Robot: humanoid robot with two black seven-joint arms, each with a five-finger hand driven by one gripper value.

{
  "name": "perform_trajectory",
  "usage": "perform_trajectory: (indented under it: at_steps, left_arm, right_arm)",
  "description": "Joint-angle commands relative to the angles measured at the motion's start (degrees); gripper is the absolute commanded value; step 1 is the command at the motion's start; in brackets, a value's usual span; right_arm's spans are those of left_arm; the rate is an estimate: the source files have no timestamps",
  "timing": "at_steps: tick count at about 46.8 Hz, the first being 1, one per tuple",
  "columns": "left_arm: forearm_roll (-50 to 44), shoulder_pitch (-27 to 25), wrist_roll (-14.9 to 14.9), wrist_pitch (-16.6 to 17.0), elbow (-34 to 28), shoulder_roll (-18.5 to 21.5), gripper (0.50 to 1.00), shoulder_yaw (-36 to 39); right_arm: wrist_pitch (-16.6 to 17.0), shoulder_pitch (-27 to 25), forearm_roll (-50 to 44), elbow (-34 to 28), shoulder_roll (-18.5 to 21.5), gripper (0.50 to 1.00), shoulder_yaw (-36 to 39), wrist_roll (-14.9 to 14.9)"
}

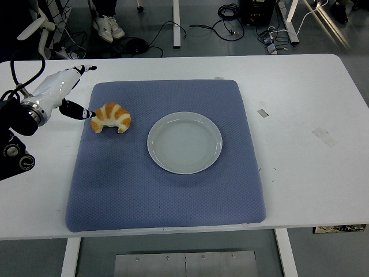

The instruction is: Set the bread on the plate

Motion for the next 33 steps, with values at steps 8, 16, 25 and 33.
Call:
perform_trajectory:
  at_steps: [8, 16, 25, 33]
  left_arm:
    - [0.0, 0.4, 0.08, 1.25, 0.63, -1.39, 0.951, 2.43]
    - [-0.62, 0.49, 0.0, 1.34, 2.83, -2.97, 0.949, 2.78]
    - [-0.79, 0.66, 0.0, 1.34, 4.32, -4.55, 0.942, 2.78]
    - [-1.05, 0.75, -0.09, 1.25, 5.29, -6.05, 0.927, 3.39]
  right_arm:
    - [-0.01, 0.0, 0.0, 0.0, 0.0, 1.0, -0.02, -0.01]
    - [-0.01, 0.0, 0.0, 0.0, 0.0, 1.0, -0.02, -0.01]
    - [-0.01, 0.0, 0.0, 0.0, 0.0, 1.0, -0.02, -0.01]
    - [-0.01, 0.0, 0.0, 0.0, 0.0, 1.0, -0.02, -0.01]
